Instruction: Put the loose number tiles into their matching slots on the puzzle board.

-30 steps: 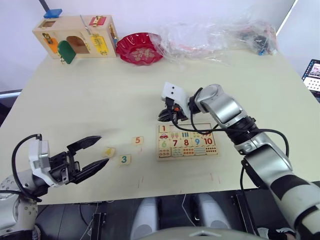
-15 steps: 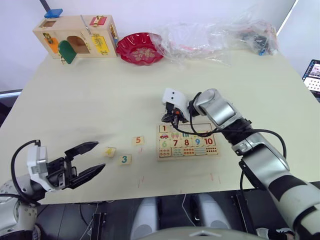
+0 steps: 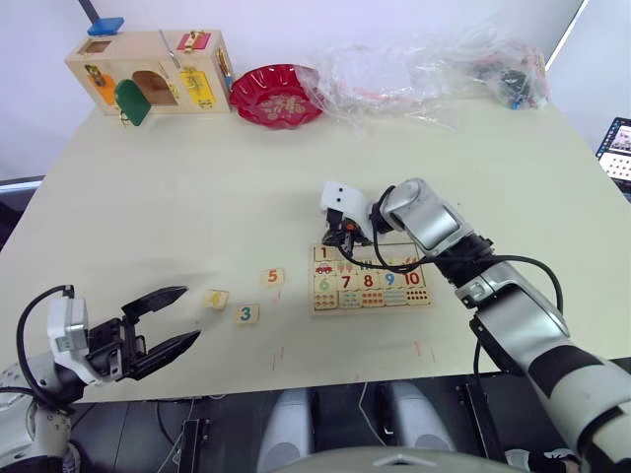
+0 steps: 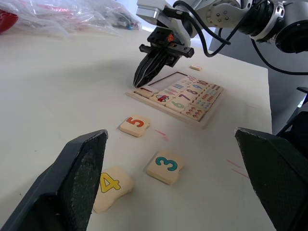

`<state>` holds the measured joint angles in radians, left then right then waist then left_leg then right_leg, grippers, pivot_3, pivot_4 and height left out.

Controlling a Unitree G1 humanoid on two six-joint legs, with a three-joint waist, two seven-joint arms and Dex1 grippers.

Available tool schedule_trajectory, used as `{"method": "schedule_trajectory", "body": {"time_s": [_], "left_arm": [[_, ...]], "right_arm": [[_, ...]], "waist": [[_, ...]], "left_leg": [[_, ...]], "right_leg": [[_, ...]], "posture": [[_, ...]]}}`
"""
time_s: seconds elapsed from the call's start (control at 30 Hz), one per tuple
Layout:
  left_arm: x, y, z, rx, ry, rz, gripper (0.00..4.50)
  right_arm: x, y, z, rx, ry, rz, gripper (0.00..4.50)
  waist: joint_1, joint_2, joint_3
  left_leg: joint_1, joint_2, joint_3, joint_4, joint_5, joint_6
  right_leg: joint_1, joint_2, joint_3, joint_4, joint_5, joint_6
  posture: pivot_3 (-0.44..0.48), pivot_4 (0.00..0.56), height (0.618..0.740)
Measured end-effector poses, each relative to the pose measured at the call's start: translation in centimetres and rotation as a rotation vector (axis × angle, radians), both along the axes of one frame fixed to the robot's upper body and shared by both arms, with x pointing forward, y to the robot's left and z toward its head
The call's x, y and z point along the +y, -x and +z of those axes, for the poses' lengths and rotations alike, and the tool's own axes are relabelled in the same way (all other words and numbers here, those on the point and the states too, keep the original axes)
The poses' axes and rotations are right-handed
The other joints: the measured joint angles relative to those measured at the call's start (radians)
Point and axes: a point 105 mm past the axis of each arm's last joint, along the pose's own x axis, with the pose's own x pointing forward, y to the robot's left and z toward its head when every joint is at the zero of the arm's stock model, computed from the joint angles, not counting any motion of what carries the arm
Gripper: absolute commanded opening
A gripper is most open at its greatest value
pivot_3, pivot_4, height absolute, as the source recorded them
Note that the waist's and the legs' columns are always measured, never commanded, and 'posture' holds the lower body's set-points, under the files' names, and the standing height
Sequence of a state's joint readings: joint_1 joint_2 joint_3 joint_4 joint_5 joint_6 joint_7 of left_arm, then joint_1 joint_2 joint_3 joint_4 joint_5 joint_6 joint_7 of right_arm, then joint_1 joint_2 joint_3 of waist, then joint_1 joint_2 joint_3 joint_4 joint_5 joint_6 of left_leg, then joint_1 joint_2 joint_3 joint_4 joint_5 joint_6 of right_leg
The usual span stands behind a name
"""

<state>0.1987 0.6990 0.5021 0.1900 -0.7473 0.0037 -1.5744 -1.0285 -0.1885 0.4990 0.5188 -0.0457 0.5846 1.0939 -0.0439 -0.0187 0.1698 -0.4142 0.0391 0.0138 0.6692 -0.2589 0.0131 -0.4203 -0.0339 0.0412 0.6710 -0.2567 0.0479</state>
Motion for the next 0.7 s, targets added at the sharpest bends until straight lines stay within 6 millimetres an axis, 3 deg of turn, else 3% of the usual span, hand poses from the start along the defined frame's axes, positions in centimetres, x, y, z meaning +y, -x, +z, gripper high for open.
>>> {"method": "schedule_trajectory", "body": {"time_s": [0.63, 0.7], "left_arm": [[0.3, 0.0, -0.2, 0.003, 0.004, 0.014, 4.50], [0.3, -0.2, -0.1, -0.006, 0.005, 0.021, 4.50]], "right_arm": [[0.1, 0.4, 0.0, -0.018, -0.007, 0.021, 0.03], [-0.3, 0.6, 1.2, -0.031, -0.155, 0.007, 0.03]], "waist": [[0.000, 0.000, 0.000], [0.005, 0.000, 0.000]], "left_leg": [[0.000, 0.000, -0.001, 0.000, 0.000, 0.000], [-0.001, 0.000, -0.003, 0.000, 0.000, 0.000]], "right_leg": [[0.000, 0.000, 0.000, 0.000, 0.000, 0.000], [0.000, -0.001, -0.002, 0.000, 0.000, 0.000]], "posture": [[0.000, 0.150, 0.740], [0.000, 0.150, 0.740]]}}
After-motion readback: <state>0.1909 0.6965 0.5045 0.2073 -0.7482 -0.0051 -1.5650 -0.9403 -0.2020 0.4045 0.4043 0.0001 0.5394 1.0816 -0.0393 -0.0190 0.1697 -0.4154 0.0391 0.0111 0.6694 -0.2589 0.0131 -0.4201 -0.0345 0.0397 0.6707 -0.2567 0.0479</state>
